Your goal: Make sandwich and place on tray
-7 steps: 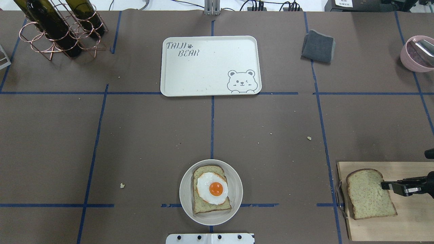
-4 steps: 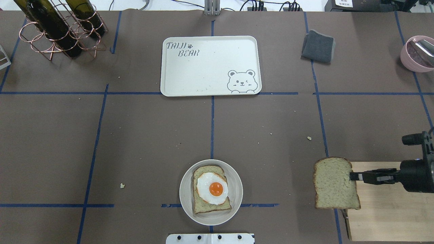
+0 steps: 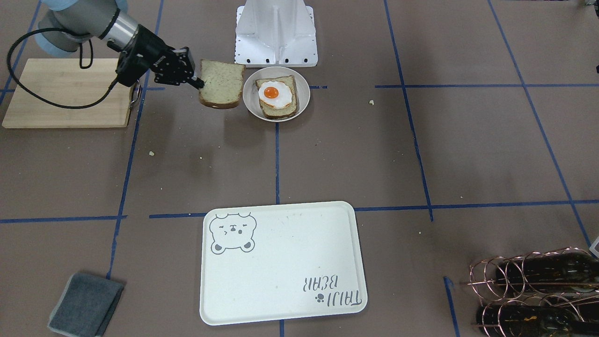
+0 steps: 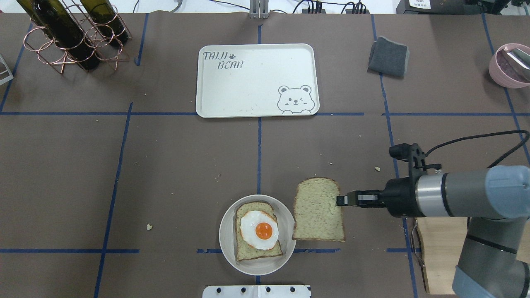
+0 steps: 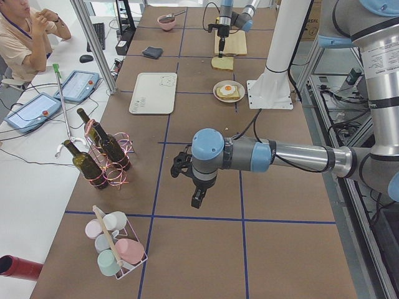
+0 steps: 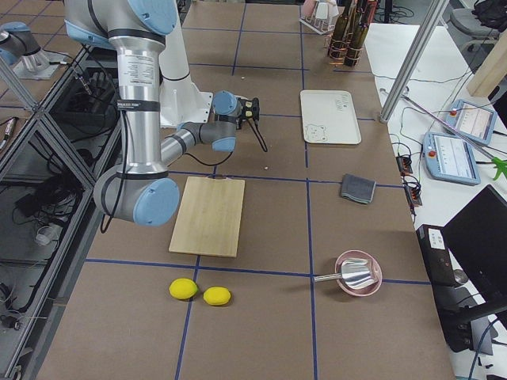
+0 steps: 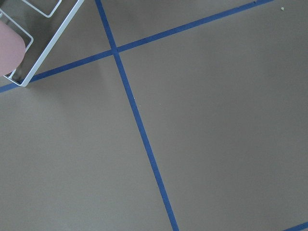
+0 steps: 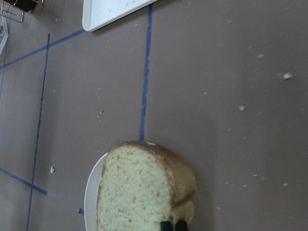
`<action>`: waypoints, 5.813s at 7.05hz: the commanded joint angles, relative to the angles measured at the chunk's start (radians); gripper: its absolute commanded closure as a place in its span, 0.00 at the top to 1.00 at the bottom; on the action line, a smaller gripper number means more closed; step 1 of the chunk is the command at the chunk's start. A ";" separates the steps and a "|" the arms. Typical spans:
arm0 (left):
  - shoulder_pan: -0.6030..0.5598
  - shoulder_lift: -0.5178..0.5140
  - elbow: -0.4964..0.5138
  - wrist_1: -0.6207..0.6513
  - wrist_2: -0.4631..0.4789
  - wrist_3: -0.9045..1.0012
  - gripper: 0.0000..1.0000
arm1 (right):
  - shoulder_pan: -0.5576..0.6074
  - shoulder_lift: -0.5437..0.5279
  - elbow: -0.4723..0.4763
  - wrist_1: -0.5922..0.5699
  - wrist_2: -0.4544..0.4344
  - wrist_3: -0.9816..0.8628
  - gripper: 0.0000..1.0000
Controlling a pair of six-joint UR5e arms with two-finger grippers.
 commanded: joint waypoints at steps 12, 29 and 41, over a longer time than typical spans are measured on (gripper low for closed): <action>0.000 0.000 0.002 -0.001 -0.002 0.000 1.00 | -0.027 0.226 -0.040 -0.388 -0.082 -0.037 1.00; 1.151 -0.331 -0.144 -0.673 0.573 -1.612 1.00 | 1.192 -0.406 -0.078 -0.935 0.511 -1.530 1.00; 1.394 -0.589 0.119 -0.643 0.825 -1.853 0.00 | 1.193 -0.401 -0.088 -0.935 0.486 -1.528 1.00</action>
